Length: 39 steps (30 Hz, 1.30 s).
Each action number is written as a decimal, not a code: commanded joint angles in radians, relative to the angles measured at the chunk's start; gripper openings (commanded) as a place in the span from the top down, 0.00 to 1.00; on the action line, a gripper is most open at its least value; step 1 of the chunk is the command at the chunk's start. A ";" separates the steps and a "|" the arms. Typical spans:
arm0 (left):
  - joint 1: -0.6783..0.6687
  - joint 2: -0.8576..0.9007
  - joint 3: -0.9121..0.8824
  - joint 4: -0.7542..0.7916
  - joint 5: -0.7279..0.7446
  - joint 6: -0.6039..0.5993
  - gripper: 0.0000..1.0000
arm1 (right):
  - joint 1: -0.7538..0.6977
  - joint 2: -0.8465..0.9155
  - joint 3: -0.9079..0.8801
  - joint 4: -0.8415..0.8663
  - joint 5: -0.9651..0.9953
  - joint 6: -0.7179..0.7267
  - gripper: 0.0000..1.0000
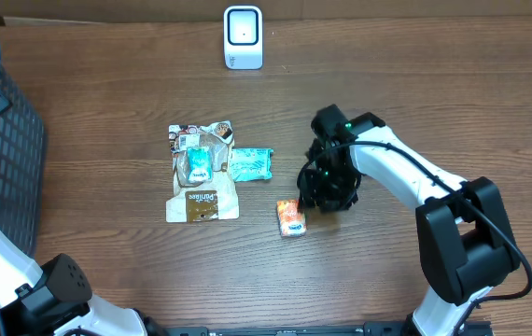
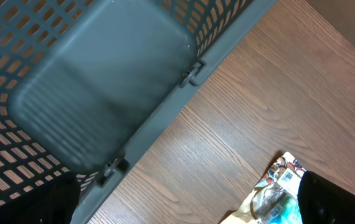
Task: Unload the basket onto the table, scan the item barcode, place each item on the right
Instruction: 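Grasp the orange tissue pack on the table with the right gripper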
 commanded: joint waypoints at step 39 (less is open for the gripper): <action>0.000 -0.005 -0.006 0.002 0.001 -0.010 0.00 | 0.001 -0.058 -0.085 0.190 -0.313 0.029 0.96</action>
